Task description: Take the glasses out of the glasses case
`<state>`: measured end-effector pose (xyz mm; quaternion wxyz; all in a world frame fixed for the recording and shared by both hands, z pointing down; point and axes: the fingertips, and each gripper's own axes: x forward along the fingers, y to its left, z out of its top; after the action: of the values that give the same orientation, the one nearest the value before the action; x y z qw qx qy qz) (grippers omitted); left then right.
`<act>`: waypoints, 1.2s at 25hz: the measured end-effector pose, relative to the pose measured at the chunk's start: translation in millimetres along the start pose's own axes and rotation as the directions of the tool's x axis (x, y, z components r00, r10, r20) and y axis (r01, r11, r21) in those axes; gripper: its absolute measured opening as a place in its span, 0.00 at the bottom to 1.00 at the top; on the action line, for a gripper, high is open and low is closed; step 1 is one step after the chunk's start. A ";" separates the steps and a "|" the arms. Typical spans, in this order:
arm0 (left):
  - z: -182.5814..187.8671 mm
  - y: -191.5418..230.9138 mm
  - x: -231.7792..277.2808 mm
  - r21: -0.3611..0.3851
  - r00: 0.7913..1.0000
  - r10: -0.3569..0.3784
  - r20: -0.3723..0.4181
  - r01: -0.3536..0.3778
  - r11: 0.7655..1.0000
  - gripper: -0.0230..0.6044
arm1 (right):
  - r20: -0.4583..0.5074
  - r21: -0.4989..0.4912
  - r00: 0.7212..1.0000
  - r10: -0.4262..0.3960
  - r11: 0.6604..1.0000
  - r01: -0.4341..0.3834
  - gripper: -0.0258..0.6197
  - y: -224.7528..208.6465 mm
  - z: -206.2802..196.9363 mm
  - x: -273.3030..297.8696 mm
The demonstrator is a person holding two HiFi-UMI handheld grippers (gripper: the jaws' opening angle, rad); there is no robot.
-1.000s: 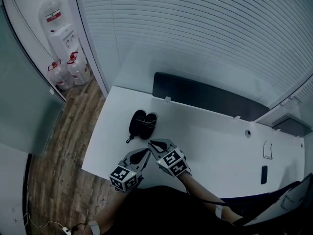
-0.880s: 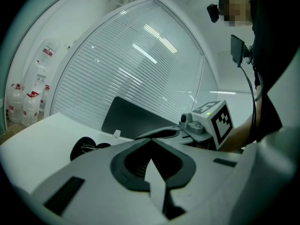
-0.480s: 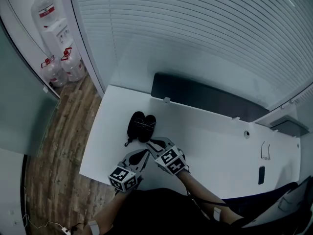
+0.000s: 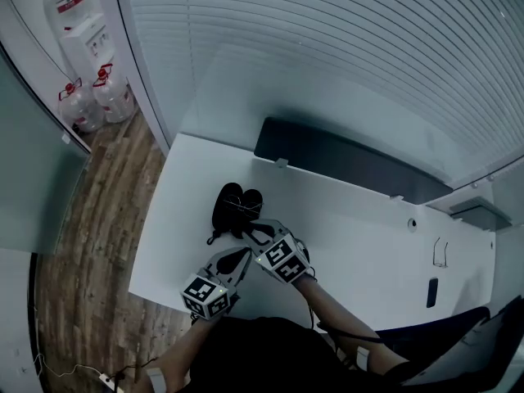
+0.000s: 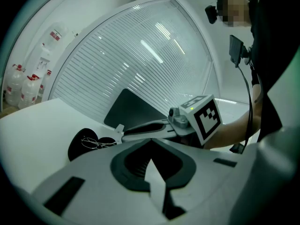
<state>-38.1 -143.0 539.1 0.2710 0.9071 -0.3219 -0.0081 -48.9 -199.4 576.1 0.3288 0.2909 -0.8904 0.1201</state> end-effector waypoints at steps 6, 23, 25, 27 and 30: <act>-4.9 8.4 9.4 -0.033 1.000 -0.003 0.002 0.003 0.999 0.05 | -0.039 -0.033 0.999 -0.002 0.999 0.000 0.16 -10.1 -0.6 11.8; -9.8 40.4 30.5 -0.102 0.999 0.032 0.013 -0.031 0.994 0.05 | -0.207 -0.125 0.978 0.035 0.990 -0.062 0.19 -31.8 -11.8 44.6; -10.6 44.1 32.5 -0.106 0.999 0.036 0.011 -0.035 0.994 0.05 | -0.227 -0.131 0.973 0.043 0.989 -0.074 0.19 -33.3 -13.1 48.7; -11.3 47.4 34.5 -0.112 0.999 0.037 0.007 -0.036 0.993 0.05 | -0.248 -0.136 0.968 0.047 0.987 -0.083 0.19 -35.0 -14.7 52.1; -13.2 52.1 39.7 -0.122 0.999 0.037 0.001 -0.036 0.992 0.05 | -0.281 -0.136 0.958 0.054 0.986 -0.096 0.19 -39.6 -19.1 56.7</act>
<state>-34.4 -193.5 582.6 0.3254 0.8829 -0.3377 -0.0240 -50.3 -248.3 628.6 0.4658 0.2119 -0.8526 0.1056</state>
